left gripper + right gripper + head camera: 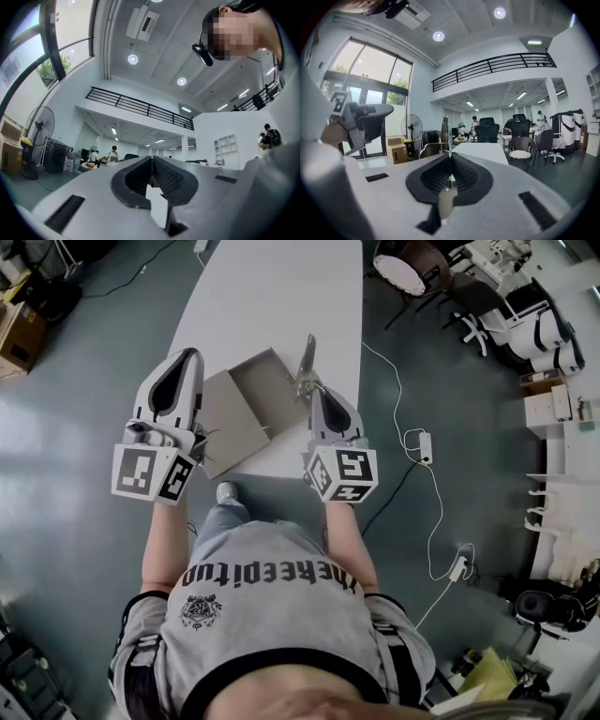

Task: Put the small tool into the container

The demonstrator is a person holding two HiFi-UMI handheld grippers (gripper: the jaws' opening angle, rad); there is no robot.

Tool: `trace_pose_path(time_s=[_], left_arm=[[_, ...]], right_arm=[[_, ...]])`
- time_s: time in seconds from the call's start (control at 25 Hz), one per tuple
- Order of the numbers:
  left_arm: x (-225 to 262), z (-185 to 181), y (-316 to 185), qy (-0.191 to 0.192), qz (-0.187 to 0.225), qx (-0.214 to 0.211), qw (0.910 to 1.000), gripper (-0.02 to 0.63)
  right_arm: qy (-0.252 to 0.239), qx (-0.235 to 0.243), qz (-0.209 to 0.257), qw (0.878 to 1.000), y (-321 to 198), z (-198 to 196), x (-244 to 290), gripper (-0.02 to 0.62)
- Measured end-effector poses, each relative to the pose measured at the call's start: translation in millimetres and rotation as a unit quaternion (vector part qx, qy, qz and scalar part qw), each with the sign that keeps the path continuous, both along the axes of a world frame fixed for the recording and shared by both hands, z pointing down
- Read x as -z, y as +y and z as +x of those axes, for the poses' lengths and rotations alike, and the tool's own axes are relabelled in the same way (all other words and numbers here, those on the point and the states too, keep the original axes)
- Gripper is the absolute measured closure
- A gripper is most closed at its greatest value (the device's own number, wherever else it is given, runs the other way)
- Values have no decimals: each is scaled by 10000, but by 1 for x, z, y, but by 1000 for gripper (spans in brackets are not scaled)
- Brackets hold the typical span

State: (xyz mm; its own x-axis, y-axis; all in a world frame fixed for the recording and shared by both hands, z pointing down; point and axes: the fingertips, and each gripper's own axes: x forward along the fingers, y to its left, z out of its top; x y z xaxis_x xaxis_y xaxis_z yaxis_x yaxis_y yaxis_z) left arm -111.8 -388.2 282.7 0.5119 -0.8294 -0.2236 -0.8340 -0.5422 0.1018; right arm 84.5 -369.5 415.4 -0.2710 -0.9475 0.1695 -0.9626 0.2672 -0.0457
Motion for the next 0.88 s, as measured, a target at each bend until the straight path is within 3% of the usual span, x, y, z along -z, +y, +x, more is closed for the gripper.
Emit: trace_pose_path(time_s=[0.36, 0.68, 0.88], left_arm=[[-17, -19, -46, -2, -120, -388, 9992, 592], [-39, -28, -82, 15, -316, -577, 9978, 592], [-47, -36, -96, 15, -424, -676, 9968, 592]], right_arm=[[1044, -171, -1197, 9872, -31, -26, -81, 589], [1652, -219, -2148, 9623, -50, -34, -144, 589], [2170, -289, -2649, 9391, -55, -36, -168, 589]])
